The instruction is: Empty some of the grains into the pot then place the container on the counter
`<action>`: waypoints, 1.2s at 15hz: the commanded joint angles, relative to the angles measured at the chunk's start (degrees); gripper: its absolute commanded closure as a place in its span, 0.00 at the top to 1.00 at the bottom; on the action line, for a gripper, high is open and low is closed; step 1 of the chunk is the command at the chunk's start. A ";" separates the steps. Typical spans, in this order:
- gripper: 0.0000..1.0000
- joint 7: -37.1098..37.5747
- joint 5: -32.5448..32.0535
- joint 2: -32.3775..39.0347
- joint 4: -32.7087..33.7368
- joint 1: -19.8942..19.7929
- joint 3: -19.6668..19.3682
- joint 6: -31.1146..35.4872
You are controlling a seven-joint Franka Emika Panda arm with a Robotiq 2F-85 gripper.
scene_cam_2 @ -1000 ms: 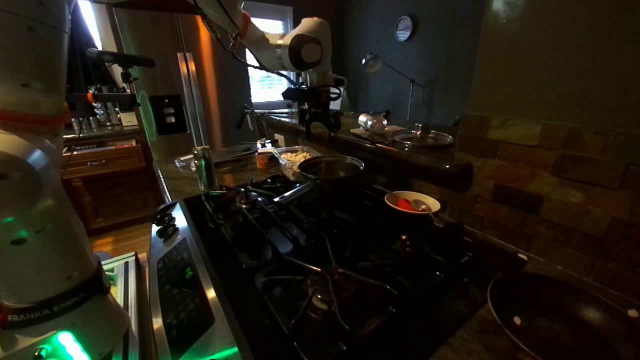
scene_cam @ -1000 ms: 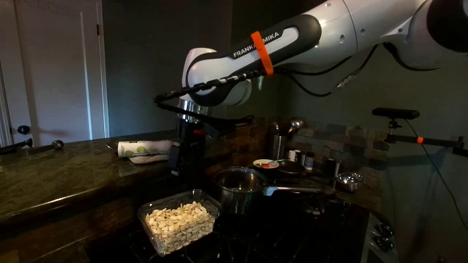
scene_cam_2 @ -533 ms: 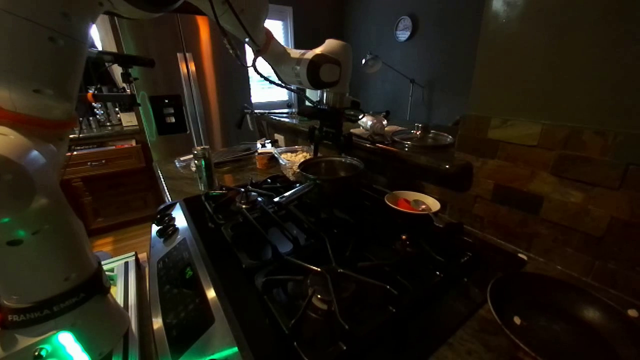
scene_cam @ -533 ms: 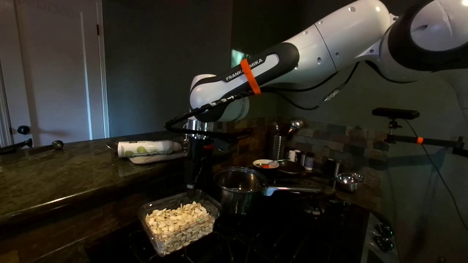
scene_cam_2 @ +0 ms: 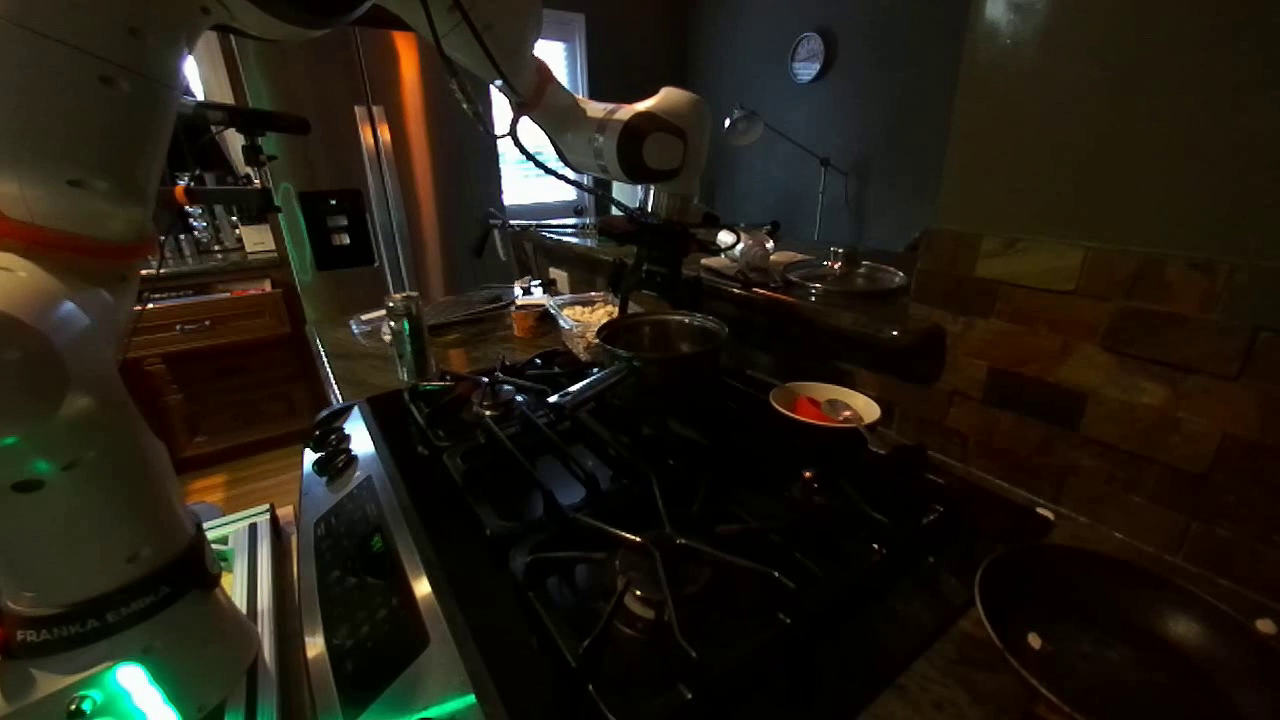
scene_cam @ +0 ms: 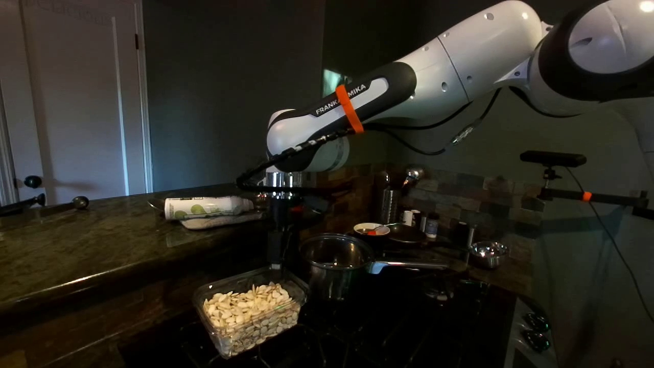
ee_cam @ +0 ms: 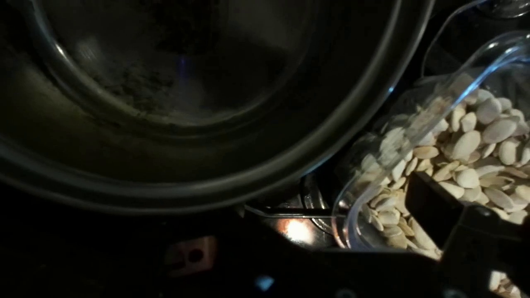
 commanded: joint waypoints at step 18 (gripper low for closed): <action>0.24 0.15 0.00 0.34 -3.66 2.21 0.97 5.65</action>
